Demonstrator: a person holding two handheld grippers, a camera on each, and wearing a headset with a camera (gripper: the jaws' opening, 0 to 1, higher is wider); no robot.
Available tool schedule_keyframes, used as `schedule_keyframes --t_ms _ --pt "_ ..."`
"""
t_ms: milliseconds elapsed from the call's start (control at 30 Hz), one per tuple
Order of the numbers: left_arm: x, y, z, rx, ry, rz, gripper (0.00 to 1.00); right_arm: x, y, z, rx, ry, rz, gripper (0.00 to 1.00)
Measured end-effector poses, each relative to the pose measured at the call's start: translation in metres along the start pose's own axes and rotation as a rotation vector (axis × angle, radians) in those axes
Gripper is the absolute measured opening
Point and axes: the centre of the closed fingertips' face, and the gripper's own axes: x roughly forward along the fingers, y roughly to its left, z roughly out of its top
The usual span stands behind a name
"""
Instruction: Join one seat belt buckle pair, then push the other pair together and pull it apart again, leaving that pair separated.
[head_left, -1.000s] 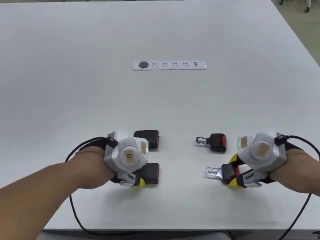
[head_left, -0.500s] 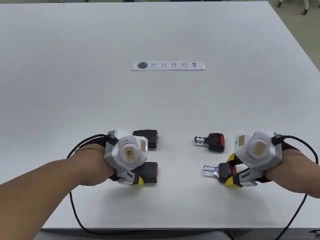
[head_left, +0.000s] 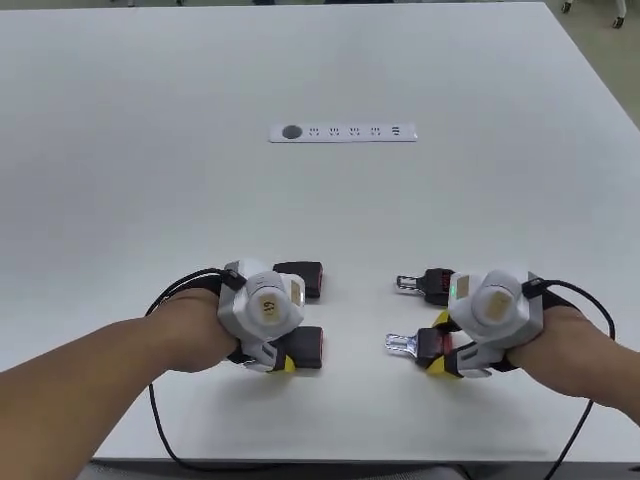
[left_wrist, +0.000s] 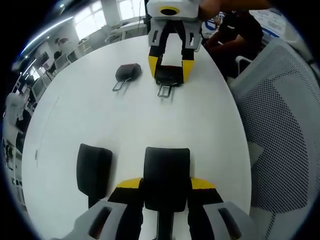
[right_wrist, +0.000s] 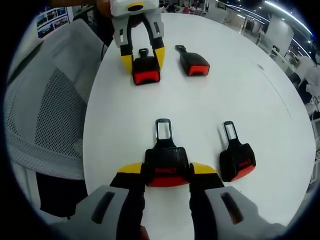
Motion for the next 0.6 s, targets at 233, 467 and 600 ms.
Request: schedule_keyframes --t_ms 233,467,600 --pt "0.001 0.0 0.0 -0.006 0.002 -0.004 0.34 0.011 0.007 0.019 -0.008 -0.024 0.005 0.33" --pt "0.001 0.001 0.0 -0.009 -0.001 -0.003 0.34 0.018 0.01 0.036 -0.006 -0.044 0.02 0.33" --pt "0.001 0.001 0.0 -0.009 -0.002 -0.004 0.34 0.023 0.013 0.043 -0.025 -0.044 0.029 0.33"
